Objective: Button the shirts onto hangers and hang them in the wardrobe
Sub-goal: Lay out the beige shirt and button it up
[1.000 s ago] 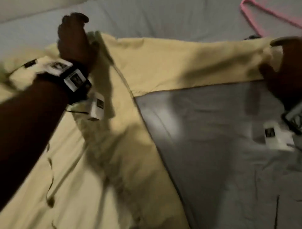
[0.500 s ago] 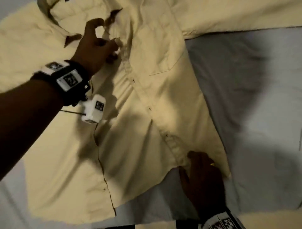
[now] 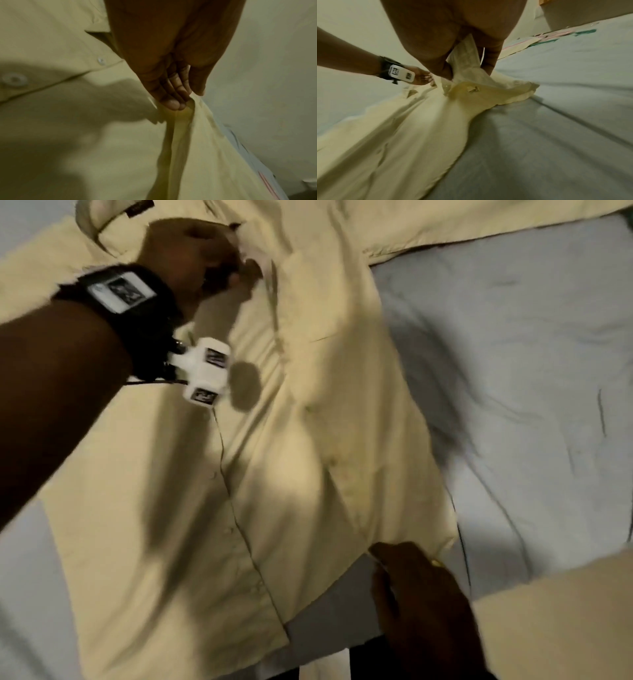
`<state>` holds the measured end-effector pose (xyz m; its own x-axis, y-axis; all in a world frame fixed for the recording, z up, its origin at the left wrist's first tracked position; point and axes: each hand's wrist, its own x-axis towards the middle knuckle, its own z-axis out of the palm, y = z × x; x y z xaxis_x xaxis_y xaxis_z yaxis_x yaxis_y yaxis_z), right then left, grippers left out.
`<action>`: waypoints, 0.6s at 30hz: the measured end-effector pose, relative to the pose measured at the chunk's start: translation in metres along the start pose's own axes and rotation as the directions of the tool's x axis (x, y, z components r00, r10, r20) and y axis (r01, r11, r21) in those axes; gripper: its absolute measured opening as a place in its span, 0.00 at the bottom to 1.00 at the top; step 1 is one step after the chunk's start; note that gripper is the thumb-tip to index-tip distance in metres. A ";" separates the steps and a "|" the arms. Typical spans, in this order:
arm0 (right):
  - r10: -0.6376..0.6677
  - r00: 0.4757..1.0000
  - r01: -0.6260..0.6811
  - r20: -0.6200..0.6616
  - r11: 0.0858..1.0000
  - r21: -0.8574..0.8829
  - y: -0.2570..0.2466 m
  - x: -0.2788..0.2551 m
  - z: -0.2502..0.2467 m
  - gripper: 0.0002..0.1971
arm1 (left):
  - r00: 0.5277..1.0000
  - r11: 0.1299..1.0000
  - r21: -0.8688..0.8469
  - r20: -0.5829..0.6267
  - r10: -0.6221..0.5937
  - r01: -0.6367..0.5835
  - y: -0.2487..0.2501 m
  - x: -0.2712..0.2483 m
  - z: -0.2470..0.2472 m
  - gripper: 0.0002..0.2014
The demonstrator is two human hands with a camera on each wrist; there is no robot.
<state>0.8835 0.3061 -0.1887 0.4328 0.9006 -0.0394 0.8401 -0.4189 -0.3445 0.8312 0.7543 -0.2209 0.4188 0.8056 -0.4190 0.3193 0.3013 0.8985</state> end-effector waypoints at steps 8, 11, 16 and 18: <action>-0.032 0.996 0.029 0.088 0.999 0.029 -0.065 -0.011 0.061 0.06 | 0.911 0.902 0.153 0.027 -0.413 0.404 -0.008 0.006 -0.025 0.29; -0.002 0.995 -0.004 0.102 0.998 0.062 -0.057 -0.006 0.064 0.11 | 0.910 0.888 0.230 0.017 -0.414 0.399 -0.003 0.007 -0.004 0.16; -0.082 0.996 0.082 0.020 0.997 0.001 -0.052 -0.005 0.070 0.17 | 0.898 0.893 0.098 -0.037 -0.439 0.440 0.016 0.008 0.006 0.16; -0.081 0.997 0.081 -0.005 0.997 -0.004 -0.056 -0.007 0.075 0.25 | 0.892 0.889 0.078 -0.008 -0.451 0.450 0.023 0.010 0.009 0.26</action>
<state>0.8089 0.3324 -0.2390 0.3651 0.9309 -0.0068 0.8735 -0.3451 -0.3433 0.8498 0.7647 -0.2057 0.2233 0.5869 -0.7783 0.5393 0.5907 0.6002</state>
